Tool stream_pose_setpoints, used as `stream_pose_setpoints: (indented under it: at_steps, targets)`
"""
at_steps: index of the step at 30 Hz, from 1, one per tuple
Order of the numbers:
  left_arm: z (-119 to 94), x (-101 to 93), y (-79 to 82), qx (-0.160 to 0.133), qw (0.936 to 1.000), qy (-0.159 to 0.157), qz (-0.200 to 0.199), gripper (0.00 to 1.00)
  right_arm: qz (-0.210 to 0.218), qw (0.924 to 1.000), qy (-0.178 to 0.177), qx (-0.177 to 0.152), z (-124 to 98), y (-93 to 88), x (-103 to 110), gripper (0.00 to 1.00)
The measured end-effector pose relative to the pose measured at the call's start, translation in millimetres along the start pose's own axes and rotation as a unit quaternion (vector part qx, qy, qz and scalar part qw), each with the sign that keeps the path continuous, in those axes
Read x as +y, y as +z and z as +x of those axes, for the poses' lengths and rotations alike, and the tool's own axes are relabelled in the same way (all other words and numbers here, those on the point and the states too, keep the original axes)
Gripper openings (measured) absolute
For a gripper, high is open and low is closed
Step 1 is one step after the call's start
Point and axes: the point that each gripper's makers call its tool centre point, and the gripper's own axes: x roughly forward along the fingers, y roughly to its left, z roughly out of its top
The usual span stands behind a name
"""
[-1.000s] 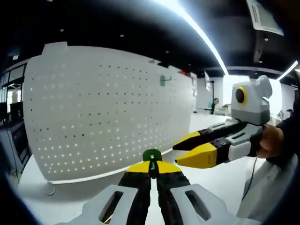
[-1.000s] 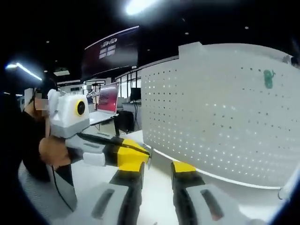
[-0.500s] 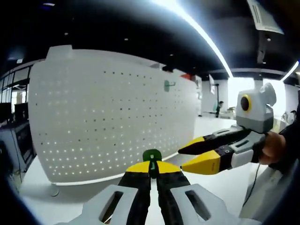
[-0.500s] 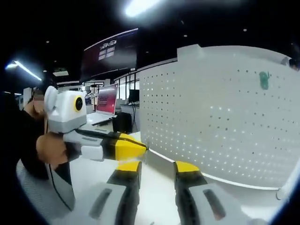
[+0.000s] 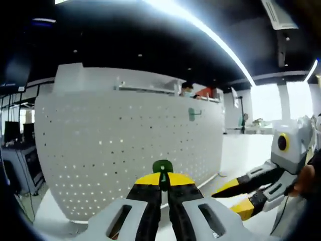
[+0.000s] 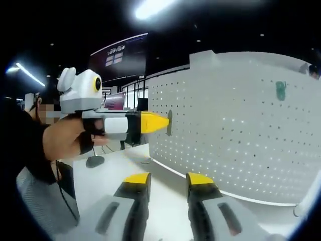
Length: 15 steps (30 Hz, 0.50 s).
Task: Insert the hook assembly into the mounting plate slot until the hook locks in place.
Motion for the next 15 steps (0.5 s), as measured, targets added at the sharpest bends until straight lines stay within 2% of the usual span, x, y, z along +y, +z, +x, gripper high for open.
stream_pose_setpoints:
  at_steps: [10,15]
  targets:
    - [30,14.5,46.9,-0.039,0.9988,0.021,0.022,0.03,0.003,1.0000,-0.009,0.001,-3,-0.6,-8,0.26]
    - [47,20.5,62.7,-0.050,0.9977,0.033,0.032,0.03,0.005,0.9999,-0.011,0.000,-4,0.1,-11,0.26]
